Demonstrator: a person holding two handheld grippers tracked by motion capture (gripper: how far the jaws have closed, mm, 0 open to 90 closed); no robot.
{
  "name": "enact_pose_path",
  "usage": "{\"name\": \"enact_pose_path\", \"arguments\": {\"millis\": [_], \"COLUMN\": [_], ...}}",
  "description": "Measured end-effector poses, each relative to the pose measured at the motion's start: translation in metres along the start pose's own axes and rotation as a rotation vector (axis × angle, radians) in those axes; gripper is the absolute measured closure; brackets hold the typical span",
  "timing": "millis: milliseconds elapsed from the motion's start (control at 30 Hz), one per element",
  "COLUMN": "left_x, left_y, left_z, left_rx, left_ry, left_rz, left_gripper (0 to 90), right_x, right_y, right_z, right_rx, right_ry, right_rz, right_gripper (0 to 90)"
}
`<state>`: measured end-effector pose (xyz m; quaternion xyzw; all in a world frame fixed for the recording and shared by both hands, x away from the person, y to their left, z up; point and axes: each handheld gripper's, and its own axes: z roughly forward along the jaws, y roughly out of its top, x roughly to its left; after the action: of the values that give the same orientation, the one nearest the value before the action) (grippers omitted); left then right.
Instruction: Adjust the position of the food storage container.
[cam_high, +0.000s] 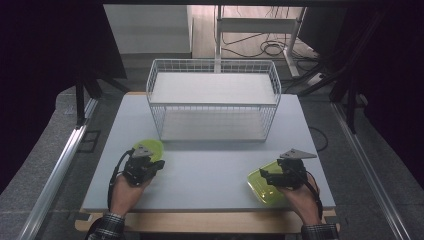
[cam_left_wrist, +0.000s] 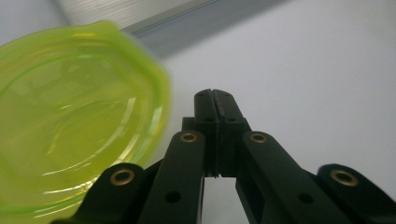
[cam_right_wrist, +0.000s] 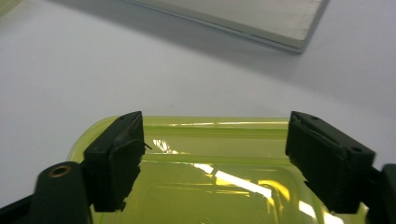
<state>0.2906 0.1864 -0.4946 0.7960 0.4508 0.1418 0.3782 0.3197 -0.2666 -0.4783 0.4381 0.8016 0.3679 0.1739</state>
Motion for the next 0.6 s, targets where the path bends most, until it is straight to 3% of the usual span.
{"name": "enact_pose_path", "arguments": {"millis": [233,300,333,467,600], "left_x": [-0.028,-0.030,-0.034,-0.036,-0.035], "left_y": [-0.007,-0.008,-0.010,-0.012,-0.013], "left_z": [0.010,0.012,0.013,0.014,0.014], "left_rx": [0.038,0.041,0.040,0.025,0.018], "left_ry": [-0.032,-0.038,-0.050,-0.067,-0.082], "left_rz": [0.109,0.112,0.111,0.114,0.115], "left_gripper": [88.9,88.9,89.0,89.0,89.0], "right_x": [-0.017,-0.020,-0.026,-0.039,-0.048], "right_y": [0.001,0.000,-0.003,-0.011,-0.019], "right_z": [-0.022,-0.025,-0.031,-0.042,-0.050], "right_rx": [0.011,0.015,0.028,0.037,0.046], "right_ry": [-0.034,-0.042,-0.054,-0.093,-0.128], "right_rz": [0.007,0.005,0.004,0.019,0.042], "right_gripper": [62.9,68.1,76.5,86.5,88.7]}}
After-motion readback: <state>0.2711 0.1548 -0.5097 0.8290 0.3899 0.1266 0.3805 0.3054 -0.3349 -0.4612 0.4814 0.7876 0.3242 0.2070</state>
